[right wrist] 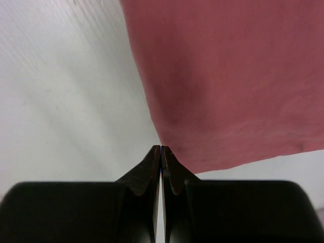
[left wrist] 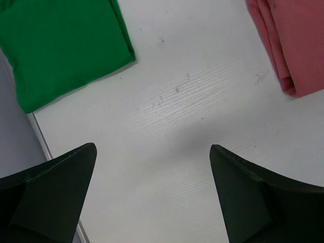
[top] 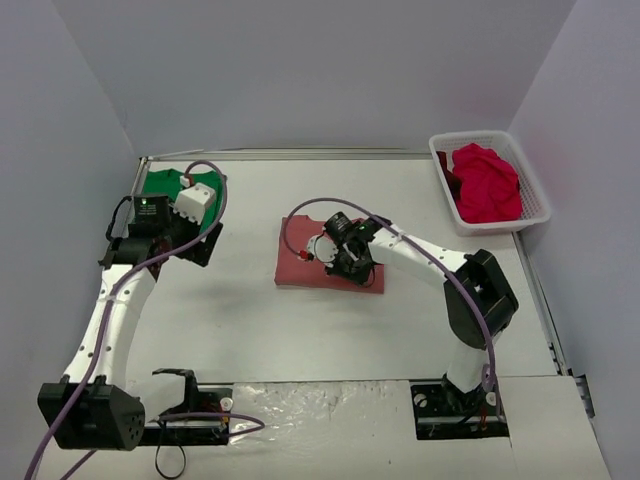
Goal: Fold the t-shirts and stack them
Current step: Fold the long partially folded tshirt into a neat square, then put the neatly folded tshirt into the corner of the board with the left arm
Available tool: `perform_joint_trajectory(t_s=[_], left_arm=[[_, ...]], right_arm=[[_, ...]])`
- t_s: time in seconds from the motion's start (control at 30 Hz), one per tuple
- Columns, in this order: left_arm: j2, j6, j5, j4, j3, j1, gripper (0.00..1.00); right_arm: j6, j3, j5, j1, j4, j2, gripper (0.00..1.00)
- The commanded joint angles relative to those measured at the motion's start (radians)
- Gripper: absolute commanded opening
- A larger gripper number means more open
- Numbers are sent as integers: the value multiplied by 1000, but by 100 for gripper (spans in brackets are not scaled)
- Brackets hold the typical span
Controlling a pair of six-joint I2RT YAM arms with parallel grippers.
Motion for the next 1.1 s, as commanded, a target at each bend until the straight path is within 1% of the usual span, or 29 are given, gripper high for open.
perform_joint_trajectory(t_s=[0.0,0.07,0.1,0.2,0.23,0.27,0.33,0.43,0.57,0.7,0.9,0.97,1.07], left_arm=[[-77,-44,-13,-41,5,31,94],[-112,-46,10,-38,-21,44,94],[-138,-46,16,-34,-28,94,94],[-154,-52,33,-28,-39,137,94],[-153,-53,36,-22,-41,145,94],[-149,-55,41,-19,-42,154,94],[-143,-55,51,-2,-45,178,94],[-127,-61,58,12,-39,197,94],[-102,-66,77,9,-21,205,94],[-108,-67,100,-4,-16,205,94],[-140,-62,134,-4,-32,205,94],[-149,-56,139,-4,-39,206,94],[-154,-50,127,-5,-38,205,94]], right_arm=[[31,13,286,73,77,-64,0],[-3,27,340,130,100,-52,0],[-11,36,369,148,111,-46,0],[-31,60,493,219,178,-3,0],[-35,60,568,234,201,26,0],[-43,60,610,258,248,46,0],[-46,63,685,277,285,113,0],[-67,49,872,314,400,201,0],[-72,61,1015,351,459,320,0],[-81,60,1078,391,488,420,0],[-80,50,1075,447,488,485,0],[-84,50,1073,452,488,488,0],[-97,58,1070,440,488,433,0]])
